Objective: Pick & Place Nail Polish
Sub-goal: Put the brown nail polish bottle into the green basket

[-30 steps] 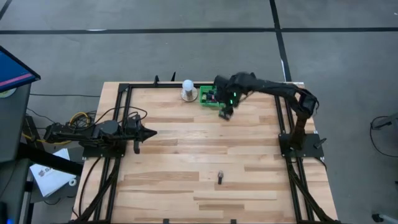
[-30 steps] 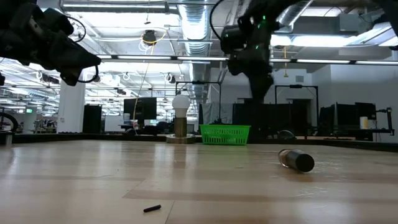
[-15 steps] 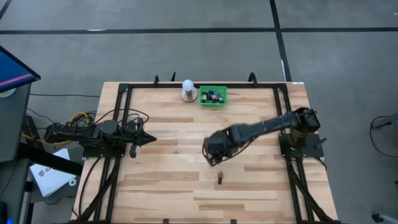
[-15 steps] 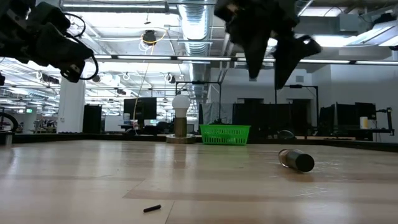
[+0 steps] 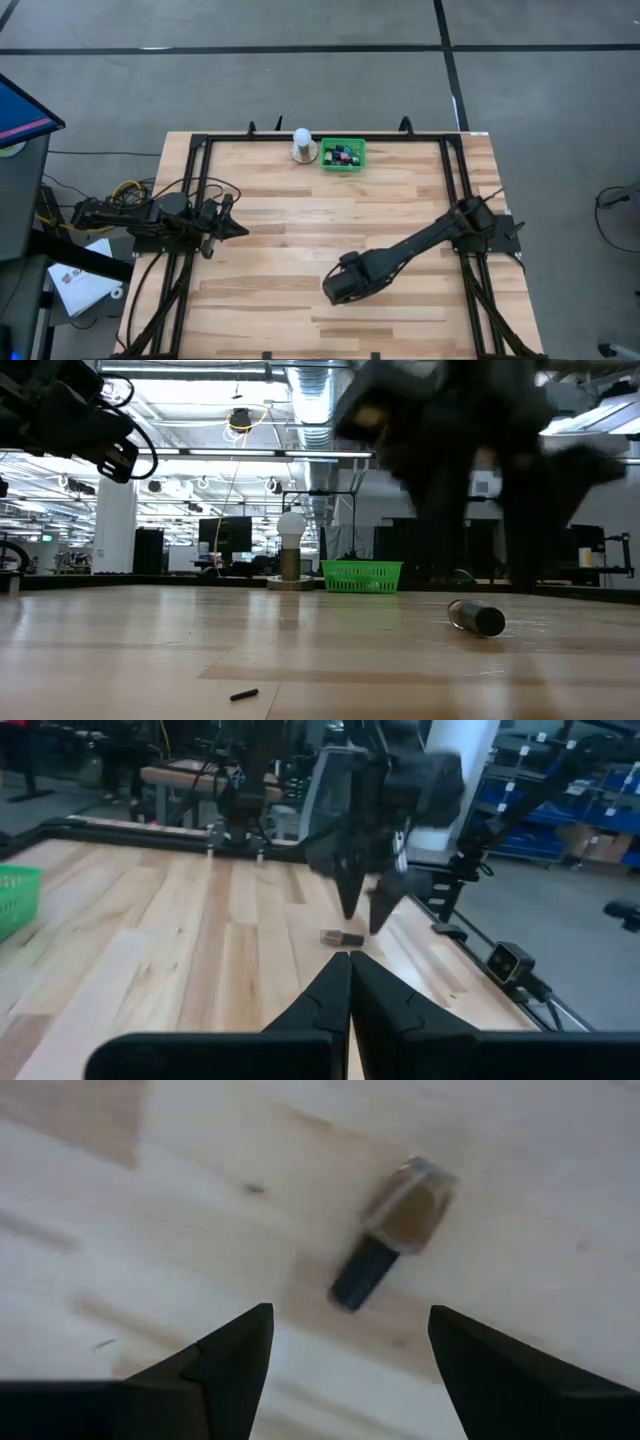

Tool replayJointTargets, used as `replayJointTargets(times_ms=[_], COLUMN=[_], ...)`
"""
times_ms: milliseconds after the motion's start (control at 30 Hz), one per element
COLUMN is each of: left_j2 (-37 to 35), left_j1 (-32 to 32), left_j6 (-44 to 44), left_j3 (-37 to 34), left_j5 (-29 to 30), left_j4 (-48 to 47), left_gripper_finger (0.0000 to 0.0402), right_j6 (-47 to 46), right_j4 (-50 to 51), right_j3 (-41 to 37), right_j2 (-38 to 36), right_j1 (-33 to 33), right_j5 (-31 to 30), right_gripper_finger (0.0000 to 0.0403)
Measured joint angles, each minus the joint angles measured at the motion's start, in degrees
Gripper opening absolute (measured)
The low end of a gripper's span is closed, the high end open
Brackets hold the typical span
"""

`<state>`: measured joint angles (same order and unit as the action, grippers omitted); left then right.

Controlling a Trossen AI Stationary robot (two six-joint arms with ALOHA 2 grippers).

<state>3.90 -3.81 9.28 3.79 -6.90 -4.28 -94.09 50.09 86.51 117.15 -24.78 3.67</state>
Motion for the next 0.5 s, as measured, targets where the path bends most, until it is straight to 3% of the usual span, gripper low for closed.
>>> replayJointTargets(times_ms=[233, 500], left_j2=[-0.4, -0.2], left_j1=[0.0, 0.0], left_j6=[-0.1, 0.0], left_j3=[-0.1, -0.1], left_j5=[-1.3, -1.6], left_j4=[-0.3, -0.4], left_gripper_finger=[0.0, 0.0], right_j6=[-0.1, 2.0], right_j4=[-6.0, -5.0], right_j3=[0.5, 0.2], right_j2=[6.1, 5.0], right_j1=[1.0, 1.6], right_j5=[1.9, 1.5], right_gripper_finger=[0.026, 0.0249])
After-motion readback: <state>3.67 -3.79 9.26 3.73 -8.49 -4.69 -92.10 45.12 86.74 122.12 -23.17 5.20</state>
